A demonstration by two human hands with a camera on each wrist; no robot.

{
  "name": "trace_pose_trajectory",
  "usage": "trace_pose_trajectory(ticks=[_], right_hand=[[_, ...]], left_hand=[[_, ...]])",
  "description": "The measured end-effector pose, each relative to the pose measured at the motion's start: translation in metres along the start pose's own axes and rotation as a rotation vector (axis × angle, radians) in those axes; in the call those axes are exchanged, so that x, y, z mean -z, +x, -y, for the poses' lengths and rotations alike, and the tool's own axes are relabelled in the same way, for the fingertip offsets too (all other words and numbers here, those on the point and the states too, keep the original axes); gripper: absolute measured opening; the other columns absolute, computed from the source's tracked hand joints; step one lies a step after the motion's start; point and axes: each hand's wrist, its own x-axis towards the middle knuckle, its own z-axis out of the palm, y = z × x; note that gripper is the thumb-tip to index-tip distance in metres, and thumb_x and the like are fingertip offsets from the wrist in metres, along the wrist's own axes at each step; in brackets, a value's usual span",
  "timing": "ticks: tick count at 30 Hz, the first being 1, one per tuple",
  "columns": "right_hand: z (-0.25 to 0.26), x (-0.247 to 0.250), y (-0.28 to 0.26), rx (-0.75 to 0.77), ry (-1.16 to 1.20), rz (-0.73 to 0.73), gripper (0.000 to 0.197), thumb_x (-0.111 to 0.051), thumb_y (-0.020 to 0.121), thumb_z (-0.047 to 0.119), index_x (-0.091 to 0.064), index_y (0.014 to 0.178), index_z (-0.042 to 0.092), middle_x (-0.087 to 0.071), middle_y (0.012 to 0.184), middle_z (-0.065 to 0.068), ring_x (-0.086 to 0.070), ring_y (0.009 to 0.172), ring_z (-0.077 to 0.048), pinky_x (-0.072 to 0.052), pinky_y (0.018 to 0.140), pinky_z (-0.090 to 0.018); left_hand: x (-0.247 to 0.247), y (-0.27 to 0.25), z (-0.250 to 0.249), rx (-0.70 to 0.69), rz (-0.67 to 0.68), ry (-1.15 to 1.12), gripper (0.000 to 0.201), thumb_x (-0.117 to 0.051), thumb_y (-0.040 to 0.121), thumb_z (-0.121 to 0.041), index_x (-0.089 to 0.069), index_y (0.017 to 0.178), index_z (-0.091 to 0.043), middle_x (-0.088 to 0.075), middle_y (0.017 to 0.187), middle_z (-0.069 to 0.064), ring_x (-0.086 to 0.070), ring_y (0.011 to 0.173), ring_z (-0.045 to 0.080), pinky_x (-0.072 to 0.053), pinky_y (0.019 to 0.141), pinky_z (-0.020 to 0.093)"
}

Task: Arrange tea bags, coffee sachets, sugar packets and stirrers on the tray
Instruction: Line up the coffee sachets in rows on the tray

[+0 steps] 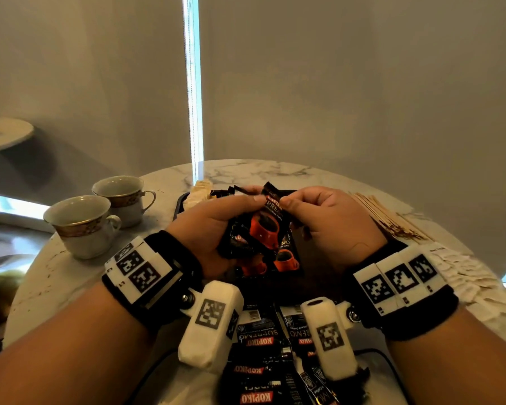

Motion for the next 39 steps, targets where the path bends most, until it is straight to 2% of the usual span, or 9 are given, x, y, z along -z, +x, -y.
trace_pose_trajectory(ticks=[4,8,11,15,20,25,30,34,39], right_hand=[[-0.005,-0.002,0.002,0.102,-0.077,-0.091,0.009,-0.077,0.085,0.023,-0.068,0.087,0.022,-0.071,0.078,0.0,-0.064,0.063,-0.007,-0.052,0.06,-0.029],[0.003,-0.003,-0.006,0.131,-0.093,0.055,0.039,-0.086,0.063,0.046,-0.066,0.092,0.03,-0.07,0.1,-0.012,-0.071,0.092,-0.031,-0.059,0.081,-0.056],[0.015,-0.005,-0.013,0.124,-0.347,0.163,0.048,-0.085,0.055,0.053,-0.065,0.097,0.039,-0.065,0.113,0.008,-0.067,0.093,-0.016,-0.059,0.081,-0.044],[0.032,-0.016,-0.014,0.148,-0.635,0.193,0.043,-0.088,0.066,0.039,-0.062,0.099,0.039,-0.047,0.12,0.017,-0.052,0.091,-0.001,-0.046,0.075,-0.019],[0.049,-0.03,-0.011,0.112,-0.687,0.238,0.033,-0.086,0.069,0.029,-0.062,0.091,0.031,-0.06,0.102,0.009,-0.065,0.076,-0.011,-0.055,0.057,-0.023],[0.064,-0.039,-0.002,0.116,-0.752,0.226,0.03,-0.083,0.065,0.032,-0.061,0.086,0.029,-0.068,0.091,0.005,-0.069,0.08,-0.016,-0.061,0.068,-0.037],[0.082,-0.041,0.019,0.123,-0.873,0.219,0.035,-0.086,0.068,0.035,-0.061,0.092,0.029,-0.065,0.096,0.009,-0.065,0.083,-0.009,-0.061,0.074,-0.035],[0.079,-0.057,0.041,0.183,-1.135,0.342,0.039,-0.083,0.071,0.041,-0.058,0.097,0.027,-0.051,0.098,0.013,-0.053,0.087,-0.007,-0.052,0.074,-0.027],[0.052,-0.089,0.066,0.196,-1.363,0.52,0.047,-0.083,0.068,0.05,-0.056,0.102,0.031,-0.05,0.109,0.009,-0.052,0.094,-0.014,-0.045,0.07,-0.027]], left_hand=[[0.001,0.001,0.003,-0.058,-0.053,0.023,0.043,-0.068,0.081,-0.011,-0.061,0.122,-0.003,-0.068,0.105,0.024,-0.067,0.089,0.038,-0.052,0.067,0.042],[0.003,0.003,0.001,-0.104,-0.131,0.095,0.041,-0.066,0.086,-0.013,-0.061,0.124,0.002,-0.069,0.094,0.02,-0.068,0.081,0.033,-0.055,0.062,0.039],[0.006,0.002,-0.003,-0.071,-0.095,0.076,0.045,-0.069,0.077,-0.015,-0.065,0.119,0.0,-0.066,0.098,0.022,-0.066,0.08,0.032,-0.054,0.068,0.042],[0.003,-0.002,-0.009,-0.132,-0.161,0.192,0.007,-0.059,0.093,-0.005,-0.065,0.093,-0.002,-0.064,0.077,0.014,-0.062,0.066,0.025,-0.053,0.064,0.036],[0.007,-0.01,-0.019,-0.065,-0.104,0.161,0.016,-0.052,0.096,-0.007,-0.065,0.093,0.001,-0.061,0.075,0.016,-0.061,0.057,0.024,-0.052,0.052,0.03],[0.013,-0.018,-0.037,0.007,-0.068,-0.045,0.028,-0.057,0.095,-0.028,-0.066,0.109,-0.005,-0.065,0.086,0.016,-0.064,0.064,0.027,-0.055,0.055,0.032],[0.05,-0.019,-0.058,-0.233,-0.305,-0.179,0.034,-0.06,0.088,-0.031,-0.06,0.119,-0.018,-0.06,0.091,0.006,-0.057,0.062,0.018,-0.039,0.046,0.024],[0.07,-0.024,-0.066,-0.308,-0.259,-0.311,0.038,-0.065,0.068,-0.035,-0.062,0.103,-0.021,-0.058,0.081,0.001,-0.053,0.061,0.017,-0.03,0.051,0.021],[0.086,-0.023,-0.069,-0.382,-0.151,-0.431,0.035,-0.055,0.07,-0.036,-0.062,0.1,-0.019,-0.058,0.084,0.002,-0.053,0.062,0.016,-0.034,0.05,0.019]])
